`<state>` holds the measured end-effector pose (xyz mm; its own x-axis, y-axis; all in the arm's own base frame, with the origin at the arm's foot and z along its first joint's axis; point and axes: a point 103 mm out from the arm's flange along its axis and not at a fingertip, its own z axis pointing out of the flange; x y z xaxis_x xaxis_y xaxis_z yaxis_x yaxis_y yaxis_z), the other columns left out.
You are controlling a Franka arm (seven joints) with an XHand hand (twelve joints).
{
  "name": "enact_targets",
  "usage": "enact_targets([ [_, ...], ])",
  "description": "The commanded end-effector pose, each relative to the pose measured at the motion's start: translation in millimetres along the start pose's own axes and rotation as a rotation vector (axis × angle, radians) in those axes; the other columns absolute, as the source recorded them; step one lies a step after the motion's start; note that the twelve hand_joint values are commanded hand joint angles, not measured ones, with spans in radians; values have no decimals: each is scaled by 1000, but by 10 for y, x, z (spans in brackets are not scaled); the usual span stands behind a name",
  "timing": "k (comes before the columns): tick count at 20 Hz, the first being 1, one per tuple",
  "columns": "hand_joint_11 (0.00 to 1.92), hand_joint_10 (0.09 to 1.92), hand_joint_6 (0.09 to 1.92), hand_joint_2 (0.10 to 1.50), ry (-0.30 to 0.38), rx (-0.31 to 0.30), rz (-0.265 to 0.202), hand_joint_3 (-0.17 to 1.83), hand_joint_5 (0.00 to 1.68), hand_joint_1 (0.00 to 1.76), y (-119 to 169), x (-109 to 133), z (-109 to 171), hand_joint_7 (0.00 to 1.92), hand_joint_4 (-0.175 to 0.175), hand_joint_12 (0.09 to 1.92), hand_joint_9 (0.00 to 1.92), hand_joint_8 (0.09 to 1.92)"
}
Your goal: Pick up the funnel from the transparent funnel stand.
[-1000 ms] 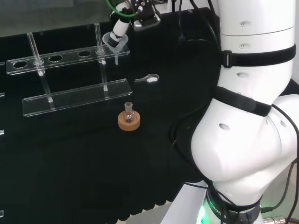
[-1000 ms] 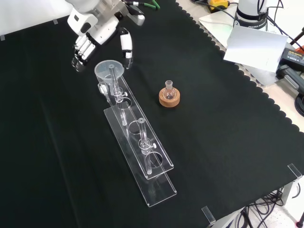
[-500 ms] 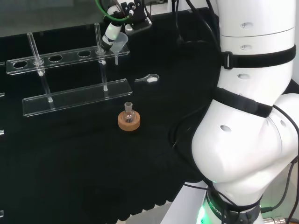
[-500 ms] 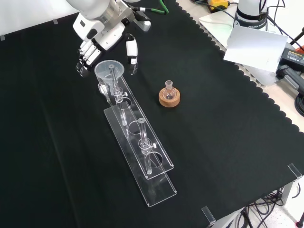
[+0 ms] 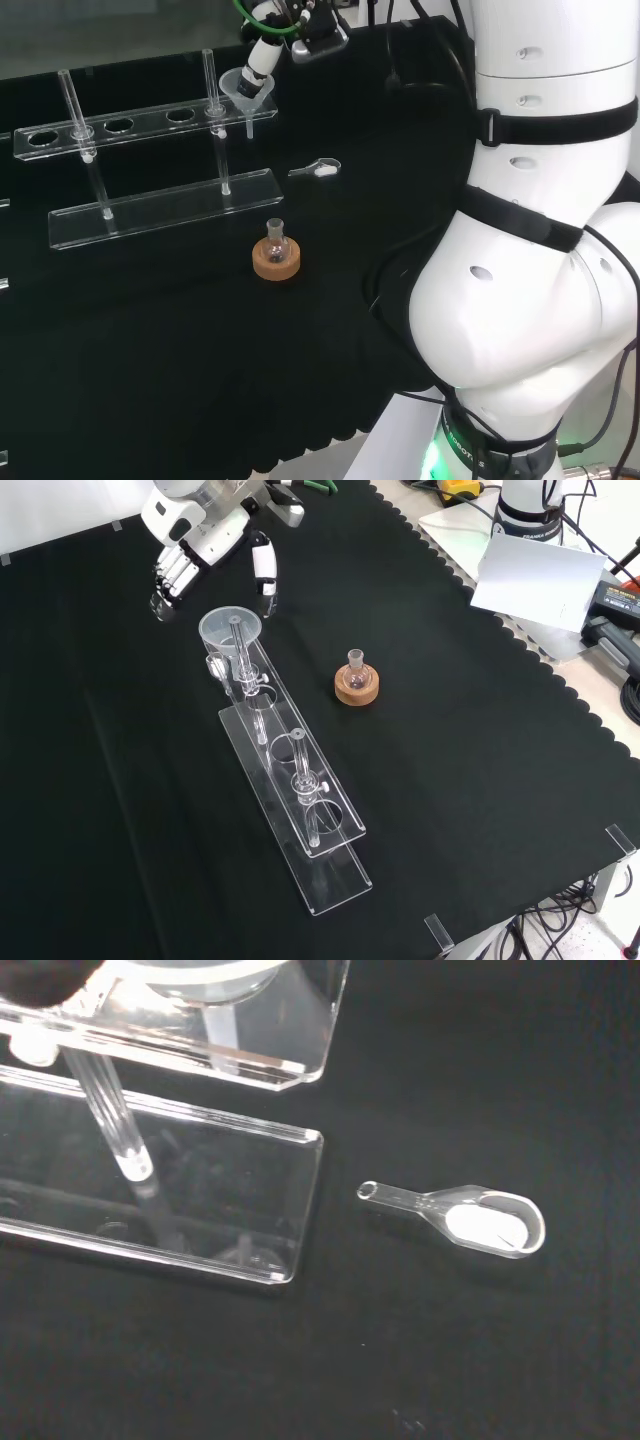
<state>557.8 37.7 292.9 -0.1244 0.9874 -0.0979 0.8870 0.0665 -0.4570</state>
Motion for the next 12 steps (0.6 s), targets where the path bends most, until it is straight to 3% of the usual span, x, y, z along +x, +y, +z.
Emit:
enact_targets([
  [1, 220, 821, 87, 657, 15, -3, 28, 269, 92, 644, -20, -62, 13, 6, 22, 1509, 105, 380],
  [3, 221, 820, 87, 655, -3, -9, 36, 274, 94, 644, -16, 75, 74, 1, 21, 1509, 106, 397],
  [4, 221, 821, 87, 655, 11, -3, 9, 275, 94, 644, -25, -23, 41, 0, 21, 1510, 106, 401],
  [6, 221, 821, 87, 654, 16, -1, 8, 276, 96, 645, -31, -86, 20, 0, 21, 1510, 107, 406],
  [12, 222, 822, 87, 652, 68, -10, -21, 282, 98, 645, -46, -53, 59, 0, 19, 1510, 109, 422],
])
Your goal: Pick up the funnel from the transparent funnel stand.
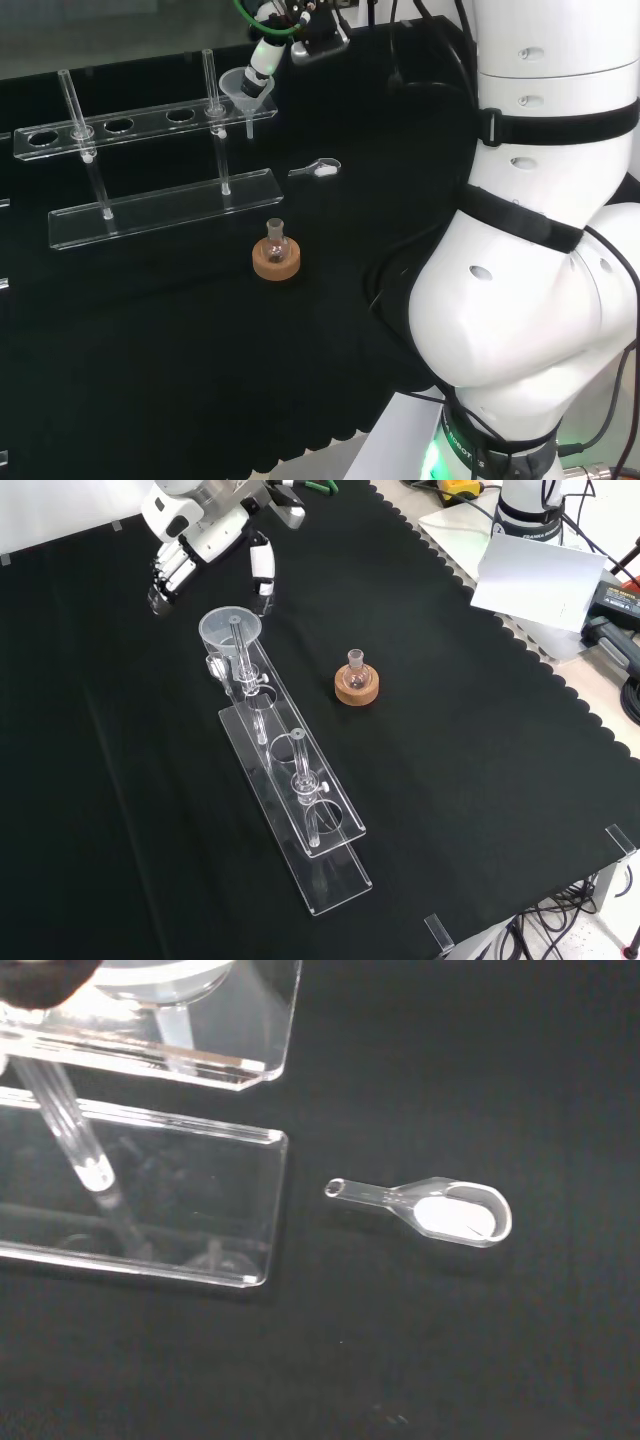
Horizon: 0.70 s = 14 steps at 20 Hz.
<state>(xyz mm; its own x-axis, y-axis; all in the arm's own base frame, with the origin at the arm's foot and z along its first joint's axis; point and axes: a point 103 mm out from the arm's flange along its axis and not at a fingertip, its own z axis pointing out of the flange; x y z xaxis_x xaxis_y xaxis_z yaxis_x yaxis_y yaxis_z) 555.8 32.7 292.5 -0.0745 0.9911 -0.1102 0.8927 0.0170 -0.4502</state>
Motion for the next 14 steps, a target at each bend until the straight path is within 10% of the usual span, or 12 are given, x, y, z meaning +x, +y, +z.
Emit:
enact_targets([
  [1, 223, 822, 87, 652, 78, -1, -77, 283, 98, 645, -34, 22, 85, 0, 19, 1510, 109, 422],
  [14, 224, 822, 87, 657, 129, 11, -84, 293, 100, 654, 8, 113, 203, 0, 16, 1508, 114, 433],
])
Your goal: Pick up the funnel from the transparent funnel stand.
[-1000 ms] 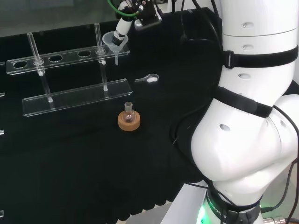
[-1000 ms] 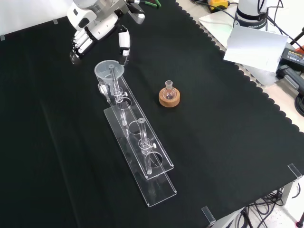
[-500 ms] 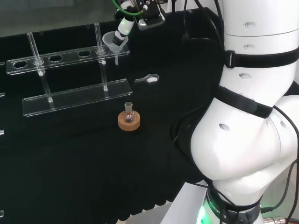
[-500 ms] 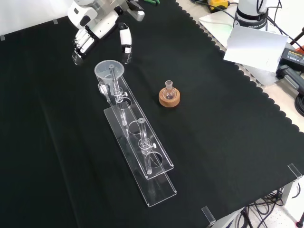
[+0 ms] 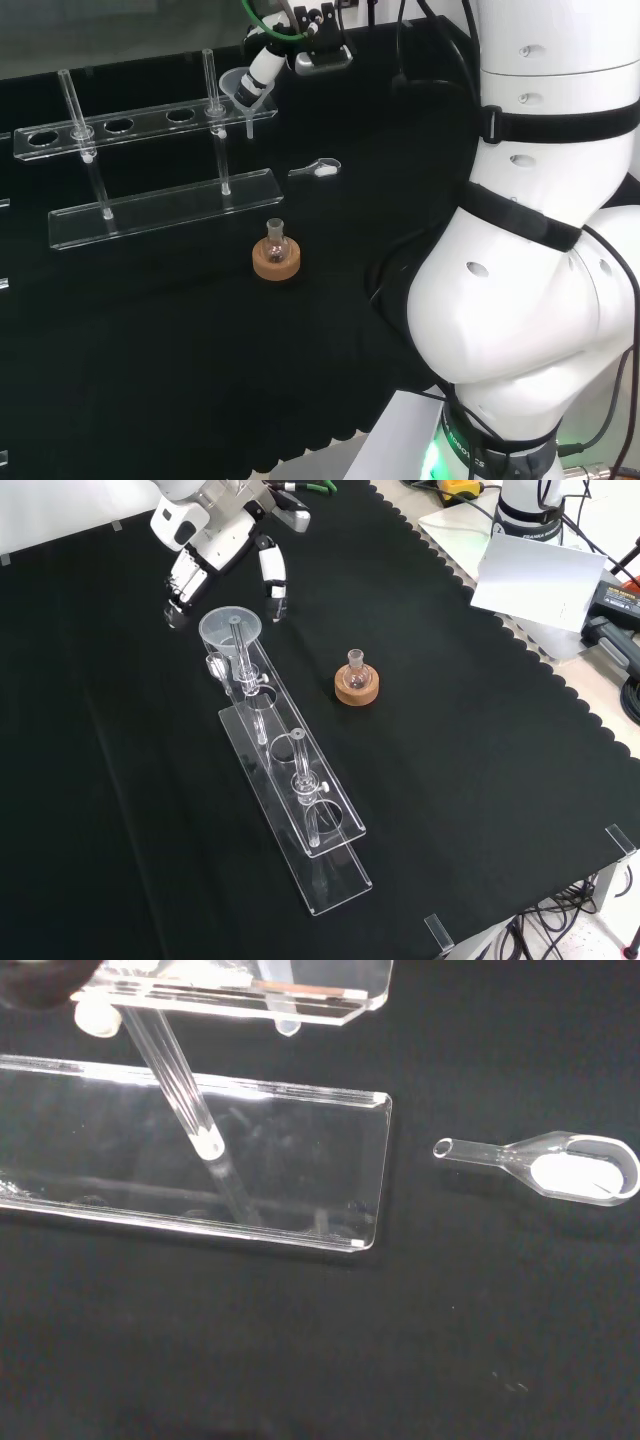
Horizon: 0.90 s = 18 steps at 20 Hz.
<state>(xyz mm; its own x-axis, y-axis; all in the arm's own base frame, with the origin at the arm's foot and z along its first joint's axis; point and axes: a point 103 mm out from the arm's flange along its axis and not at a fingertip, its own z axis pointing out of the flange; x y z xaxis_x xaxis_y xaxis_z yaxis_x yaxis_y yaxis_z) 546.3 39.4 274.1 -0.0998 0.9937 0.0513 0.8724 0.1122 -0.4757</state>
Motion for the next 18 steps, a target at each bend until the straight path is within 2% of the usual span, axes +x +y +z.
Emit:
enact_targets([
  [1, 225, 822, 87, 657, -6, -19, 16, 294, 100, 657, 14, 33, 8, 0, 16, 1508, 114, 432],
  [13, 243, 824, 87, 651, -32, -16, 31, 307, 109, 689, 132, 128, 81, 0, 8, 1500, 132, 448],
  [18, 270, 810, 87, 639, -50, -32, 32, 332, 147, 709, 171, 183, 98, 0, 8, 1485, 176, 537],
])
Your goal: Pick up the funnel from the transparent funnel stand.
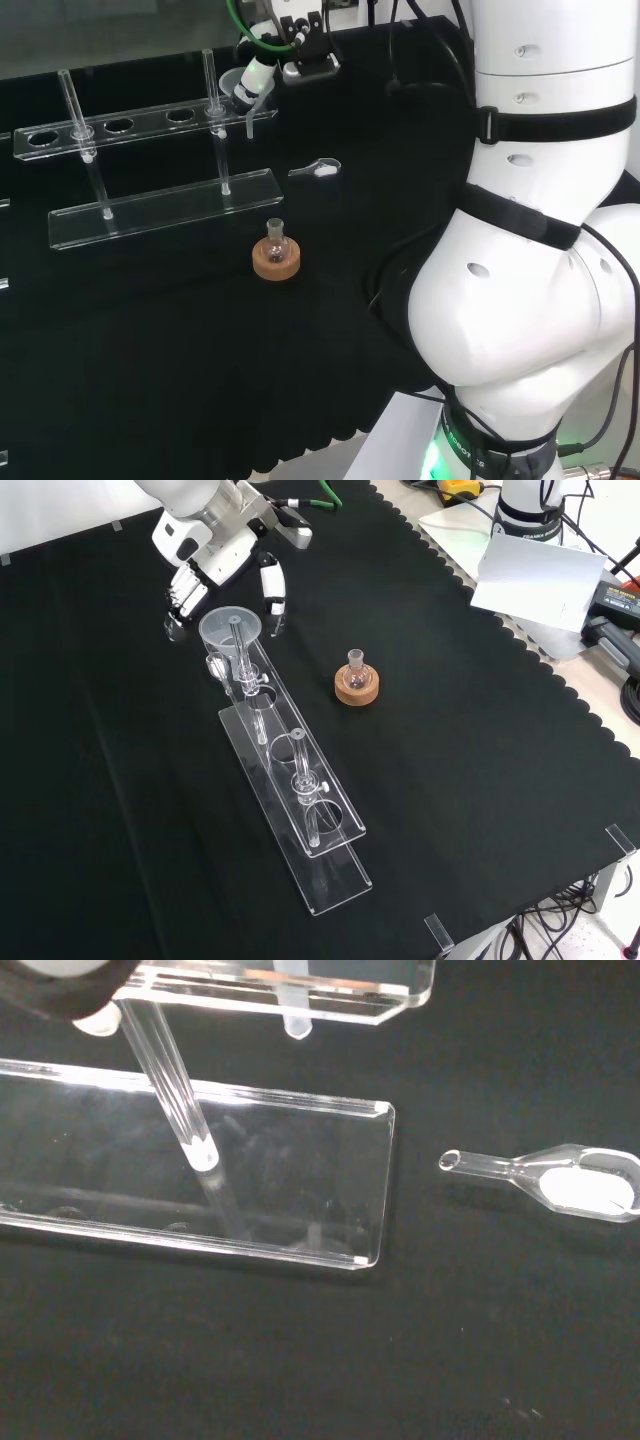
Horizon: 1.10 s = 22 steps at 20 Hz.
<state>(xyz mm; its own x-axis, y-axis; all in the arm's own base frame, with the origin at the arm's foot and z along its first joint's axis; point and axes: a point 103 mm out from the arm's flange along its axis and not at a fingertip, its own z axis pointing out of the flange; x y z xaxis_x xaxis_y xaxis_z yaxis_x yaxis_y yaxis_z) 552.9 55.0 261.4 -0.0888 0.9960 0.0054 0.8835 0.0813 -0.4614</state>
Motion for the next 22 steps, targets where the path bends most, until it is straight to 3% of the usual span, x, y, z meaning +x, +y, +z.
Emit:
enact_targets([
  [1, 279, 802, 87, 636, -17, -20, 2, 342, 160, 718, 40, 48, 23, 0, 8, 1480, 192, 569],
  [10, 358, 721, 87, 605, -50, -49, 6, 428, 336, 788, 97, 101, 73, 115, -2, 1432, 405, 698],
  [13, 392, 668, 87, 599, -63, -81, 44, 460, 429, 795, 89, 96, 77, 201, -7, 1406, 509, 705],
  [16, 453, 627, 87, 613, -85, -137, 99, 490, 524, 808, 54, 112, 47, 325, -18, 1368, 631, 713],
  [19, 558, 577, 149, 654, -118, -237, 160, 541, 633, 840, -7, 122, -5, 470, -31, 1293, 791, 714],
  [22, 674, 522, 466, 689, -146, -326, 180, 584, 691, 881, -80, 132, -92, 596, -40, 1224, 952, 709],
])
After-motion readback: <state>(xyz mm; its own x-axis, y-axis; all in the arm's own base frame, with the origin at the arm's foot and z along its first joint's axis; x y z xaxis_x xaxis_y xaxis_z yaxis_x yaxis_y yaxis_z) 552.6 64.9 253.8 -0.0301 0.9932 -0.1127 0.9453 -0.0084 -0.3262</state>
